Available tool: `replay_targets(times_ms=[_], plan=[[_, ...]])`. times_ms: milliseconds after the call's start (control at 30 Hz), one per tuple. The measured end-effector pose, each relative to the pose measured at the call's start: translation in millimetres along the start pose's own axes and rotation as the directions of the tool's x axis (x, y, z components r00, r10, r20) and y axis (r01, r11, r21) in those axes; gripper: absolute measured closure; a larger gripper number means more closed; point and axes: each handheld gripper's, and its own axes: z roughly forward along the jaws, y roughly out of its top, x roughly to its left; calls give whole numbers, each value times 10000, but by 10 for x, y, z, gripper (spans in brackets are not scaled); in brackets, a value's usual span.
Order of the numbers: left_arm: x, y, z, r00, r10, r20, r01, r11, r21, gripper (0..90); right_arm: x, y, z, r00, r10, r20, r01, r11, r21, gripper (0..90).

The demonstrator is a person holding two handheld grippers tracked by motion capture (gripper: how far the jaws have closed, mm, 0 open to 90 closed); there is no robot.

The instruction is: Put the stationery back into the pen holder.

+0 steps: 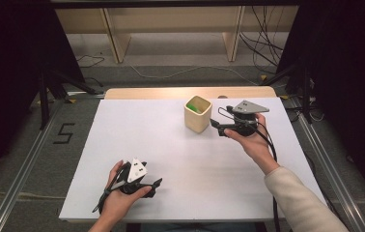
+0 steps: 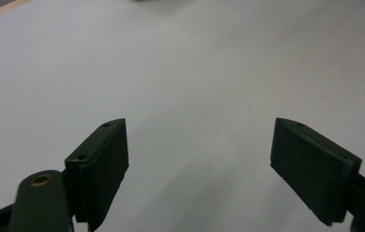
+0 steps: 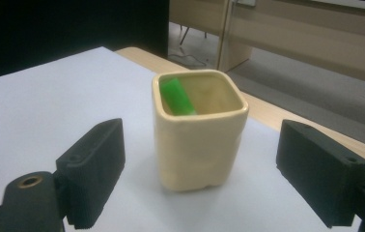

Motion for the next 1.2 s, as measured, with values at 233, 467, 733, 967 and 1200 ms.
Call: replay_targets(times_ms=[233, 467, 733, 967, 1200], plan=[[0, 0, 0, 10000, -2, -5, 2, 10000, 3, 210, 29, -68, -144, 9998, -127, -121, 129, 9998, 145, 180], [0, -1, 2, 10000, -21, -17, 21, 10000, 4, 210, 34, -134, -234, 9998, -167, -111, 170, 9995, 277, 180], [2, -1, 2, 10000, -26, -19, 26, 10000, 3, 209, 46, -210, -299, 9995, -233, -200, 241, 9990, 381, 180], [3, -4, -7, 10000, -41, -37, 41, 10000, -21, 209, 65, -313, -416, 9992, -219, -325, 236, 9983, 531, 180], [5, -5, -15, 10000, -47, -51, 47, 10000, -16, 209, 109, -651, -737, 9972, 262, -696, -207, 9967, 783, 180]])
